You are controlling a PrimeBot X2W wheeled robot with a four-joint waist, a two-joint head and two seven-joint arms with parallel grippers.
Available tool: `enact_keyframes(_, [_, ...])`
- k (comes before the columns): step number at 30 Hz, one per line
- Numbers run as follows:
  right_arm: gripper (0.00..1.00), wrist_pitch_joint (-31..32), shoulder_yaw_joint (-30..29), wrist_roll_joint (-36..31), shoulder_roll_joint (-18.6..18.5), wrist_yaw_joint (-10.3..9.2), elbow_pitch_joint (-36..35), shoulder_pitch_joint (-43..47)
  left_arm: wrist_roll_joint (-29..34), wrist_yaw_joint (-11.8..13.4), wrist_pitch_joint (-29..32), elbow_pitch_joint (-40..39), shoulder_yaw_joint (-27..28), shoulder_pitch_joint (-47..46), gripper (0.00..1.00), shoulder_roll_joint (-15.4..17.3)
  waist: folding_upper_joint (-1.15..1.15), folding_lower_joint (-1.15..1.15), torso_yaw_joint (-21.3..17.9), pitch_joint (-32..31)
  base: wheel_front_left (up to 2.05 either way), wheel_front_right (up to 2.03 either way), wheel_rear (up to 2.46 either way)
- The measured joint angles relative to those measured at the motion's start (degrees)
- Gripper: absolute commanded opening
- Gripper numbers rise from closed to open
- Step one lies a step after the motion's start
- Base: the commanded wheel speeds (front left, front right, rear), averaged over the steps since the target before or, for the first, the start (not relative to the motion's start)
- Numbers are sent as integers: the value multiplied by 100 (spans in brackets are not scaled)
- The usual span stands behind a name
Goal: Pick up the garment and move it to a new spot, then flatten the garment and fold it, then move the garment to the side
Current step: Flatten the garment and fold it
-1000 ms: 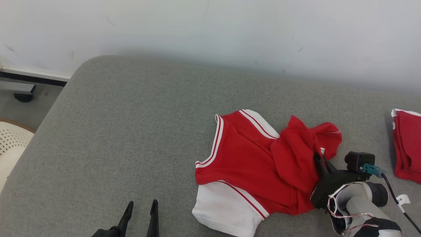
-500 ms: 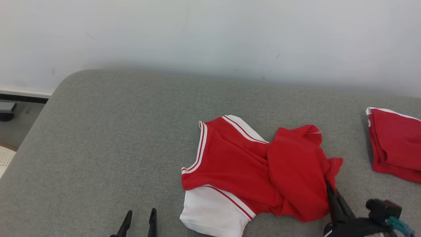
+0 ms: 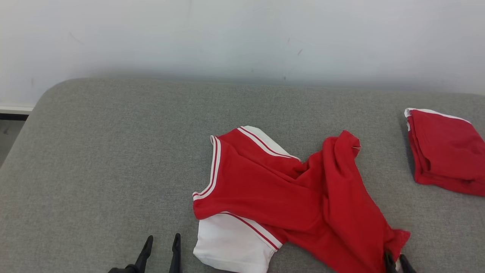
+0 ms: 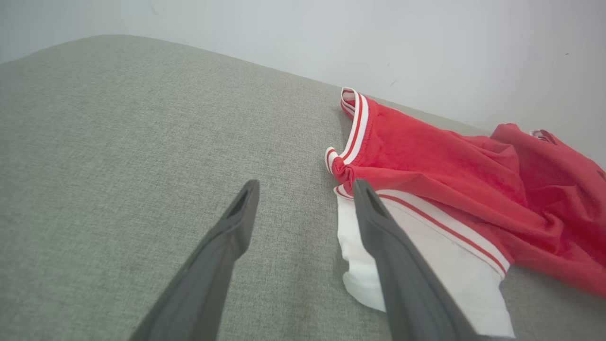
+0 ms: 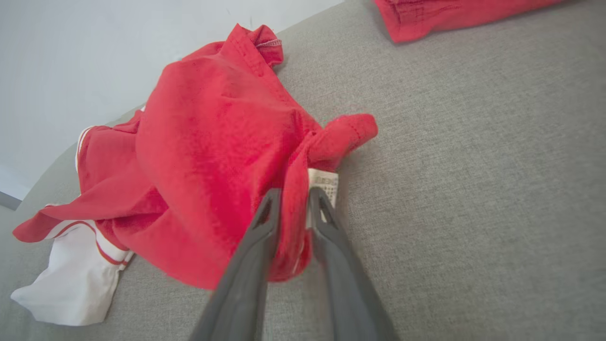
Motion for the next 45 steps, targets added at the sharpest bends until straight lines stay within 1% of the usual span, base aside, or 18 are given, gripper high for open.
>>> enact_keyframes(7, [100,-12,-419,-363,27,1,-380,97,44,-19,0,14,108,23,100,2,0,0,-62,-60,0,0,0])
enact_keyframes(12, [100,-64,-438,-972,32,1,-368,20,105,-62,0,20,129,82,100,2,0,0,-93,-119,0,0,0])
enact_keyframes(16, [100,-182,-465,-1178,-10,1,32,-183,227,-85,0,96,81,140,100,2,0,0,-114,-142,0,0,0])
enact_keyframes(20, [100,-352,-536,-1365,-169,1,661,-327,324,-162,0,243,-85,201,100,-1,0,0,-112,-145,0,0,0])
enact_keyframes(27, [100,-687,-577,-1506,-230,0,1533,-749,432,-225,0,541,-244,240,100,1,0,0,-162,-53,0,0,0])
enact_keyframes(35, [100,-895,-489,-1603,-265,1,2291,-1310,437,-268,0,949,-282,-159,100,0,0,0,-286,54,0,0,0])
enact_keyframes(36, [100,-931,-456,-1646,-267,1,2496,-1461,439,-276,0,1095,-293,-268,100,1,0,0,-312,82,0,0,0])
enact_keyframes(40, [100,-1012,-357,-1647,-265,1,2838,-1694,411,-278,0,1354,-342,-458,100,1,0,0,-330,134,0,0,0])
enact_keyframes(41, [79,-1036,-334,-1647,-265,1,2913,-1735,401,-280,0,1447,-379,-481,100,1,0,1,-330,145,0,0,0])
enact_keyframes(42, [45,-1065,-320,-1647,-266,1,2983,-1785,374,-282,0,1519,-413,-489,100,1,0,0,-331,154,0,0,0])
enact_keyframes(43, [0,-1078,-304,-1657,-275,1,3049,-1821,309,-283,0,1636,-453,-516,100,1,0,1,-330,157,0,0,0])
enact_keyframes(44, [0,-1094,-286,-1682,-289,1,3136,-1867,255,-283,-1,1783,-509,-564,48,1,0,0,-329,152,0,0,0])
enact_keyframes(45, [0,-1121,-281,-1686,-290,1,3198,-1903,219,-283,-2,1871,-560,-613,0,1,0,0,-327,145,0,0,0])
